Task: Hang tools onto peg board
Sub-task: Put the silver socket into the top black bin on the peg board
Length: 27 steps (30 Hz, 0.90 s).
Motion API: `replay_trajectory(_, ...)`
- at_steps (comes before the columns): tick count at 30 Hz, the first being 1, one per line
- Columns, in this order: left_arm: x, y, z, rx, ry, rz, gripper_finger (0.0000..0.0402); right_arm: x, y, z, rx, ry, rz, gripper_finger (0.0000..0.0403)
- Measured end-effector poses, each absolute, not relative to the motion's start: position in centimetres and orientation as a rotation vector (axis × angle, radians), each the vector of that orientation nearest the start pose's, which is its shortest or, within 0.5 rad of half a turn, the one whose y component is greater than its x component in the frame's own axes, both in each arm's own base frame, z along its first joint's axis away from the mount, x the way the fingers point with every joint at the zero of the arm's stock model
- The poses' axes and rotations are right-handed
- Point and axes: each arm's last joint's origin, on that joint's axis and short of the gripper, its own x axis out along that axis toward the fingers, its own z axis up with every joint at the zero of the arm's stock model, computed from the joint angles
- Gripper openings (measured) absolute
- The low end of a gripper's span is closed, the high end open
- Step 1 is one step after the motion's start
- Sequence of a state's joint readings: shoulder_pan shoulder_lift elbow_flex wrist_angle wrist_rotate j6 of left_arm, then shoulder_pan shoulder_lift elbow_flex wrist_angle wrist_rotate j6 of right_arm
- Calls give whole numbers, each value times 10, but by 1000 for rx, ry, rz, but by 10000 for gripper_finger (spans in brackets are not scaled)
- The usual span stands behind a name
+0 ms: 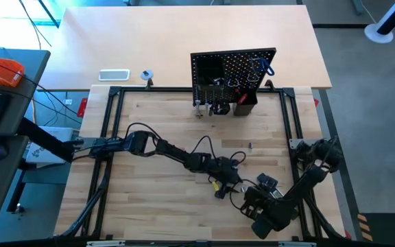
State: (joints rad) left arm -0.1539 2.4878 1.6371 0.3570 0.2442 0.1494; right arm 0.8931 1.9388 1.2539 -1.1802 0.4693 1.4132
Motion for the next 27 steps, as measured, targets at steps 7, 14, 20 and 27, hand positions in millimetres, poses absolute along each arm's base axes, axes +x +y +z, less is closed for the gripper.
replay_trajectory(7, 514, -88, 74, 94, 471, -374, 236, 204, 231, 134, 30, 1248, -665, 137)
replay_trajectory(14, 513, -93, 74, 81, 472, -376, 233, 213, 220, 124, 28, 1200, -664, 137)
replay_trajectory(20, 512, -96, 74, 84, 475, -377, 234, 221, 218, 120, 29, 1192, -591, 137)
replay_trajectory(27, 512, -96, 74, 83, 477, -376, 234, 224, 220, 119, 60, 1156, -590, 137)
